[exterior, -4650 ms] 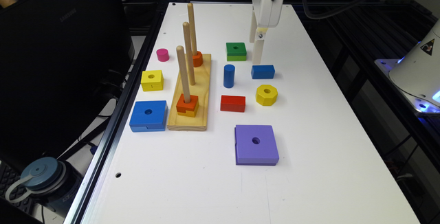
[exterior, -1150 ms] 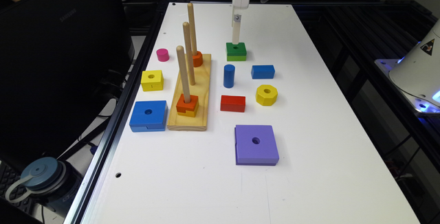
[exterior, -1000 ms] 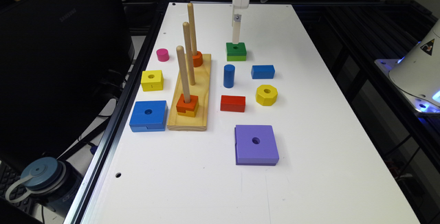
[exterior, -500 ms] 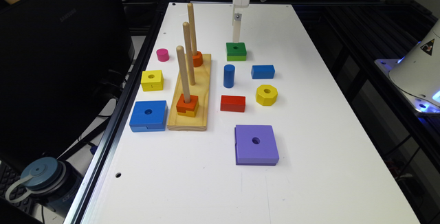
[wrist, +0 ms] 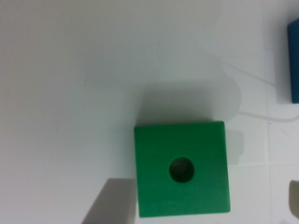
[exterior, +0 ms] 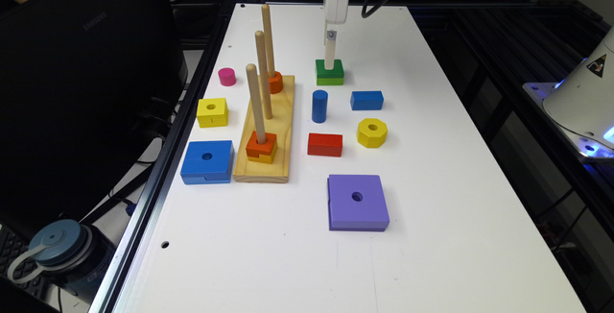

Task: Pick up green block.

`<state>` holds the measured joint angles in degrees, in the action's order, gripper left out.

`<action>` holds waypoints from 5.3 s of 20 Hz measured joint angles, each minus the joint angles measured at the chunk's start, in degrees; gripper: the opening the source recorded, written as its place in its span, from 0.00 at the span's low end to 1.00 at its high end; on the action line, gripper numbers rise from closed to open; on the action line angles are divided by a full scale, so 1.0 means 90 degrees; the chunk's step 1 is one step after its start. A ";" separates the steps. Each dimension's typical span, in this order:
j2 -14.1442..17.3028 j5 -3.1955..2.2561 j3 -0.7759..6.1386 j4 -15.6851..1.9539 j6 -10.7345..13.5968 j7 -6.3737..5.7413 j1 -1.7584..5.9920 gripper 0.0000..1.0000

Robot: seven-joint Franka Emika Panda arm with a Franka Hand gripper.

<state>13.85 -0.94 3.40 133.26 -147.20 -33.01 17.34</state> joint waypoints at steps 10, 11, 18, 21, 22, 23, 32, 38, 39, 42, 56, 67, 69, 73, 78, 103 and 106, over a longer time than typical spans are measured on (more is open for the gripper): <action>0.0090 -0.0001 -0.0001 -0.0001 -0.0072 0.0004 0.0001 1.00; 0.0090 -0.0001 -0.0001 -0.0001 -0.0072 0.0004 0.0001 1.00; 0.0091 -0.0001 0.0024 -0.0001 -0.0072 0.0004 -0.0004 1.00; 0.0092 -0.0001 0.0023 -0.0001 -0.0072 0.0004 -0.0002 1.00; 0.0093 -0.0001 0.0022 -0.0001 -0.0072 0.0004 -0.0002 1.00; 0.0093 -0.0001 0.0022 -0.0001 -0.0072 0.0004 -0.0002 1.00; 0.0093 -0.0015 -0.0030 -0.0002 -0.0073 0.0073 0.0060 1.00; 0.0171 -0.0028 -0.0033 -0.0009 -0.0134 0.0106 0.0103 1.00; 0.0271 -0.0030 -0.0033 -0.0010 -0.0238 0.0106 0.0103 1.00; 0.0621 -0.0053 -0.0034 -0.0035 -0.0620 0.0107 0.0113 1.00; 0.0690 -0.0059 -0.0034 -0.0115 -0.0646 0.0107 0.0116 1.00; 0.1034 -0.0088 -0.0039 -0.0133 -0.0934 0.0107 0.0121 1.00; 0.1034 -0.0088 -0.0039 -0.0133 -0.0934 0.0107 0.0121 1.00; 0.1034 -0.0088 -0.0039 -0.0133 -0.0934 0.0107 0.0121 1.00; 0.1031 -0.0087 -0.0039 -0.0133 -0.0936 0.0107 0.0122 1.00; 0.1030 -0.0087 -0.0038 -0.0133 -0.0935 0.0107 0.0121 1.00; 0.1030 -0.0087 -0.0038 -0.0133 -0.0935 0.0107 0.0121 0.00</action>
<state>23.12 -1.72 3.06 132.07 -155.61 -32.05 18.44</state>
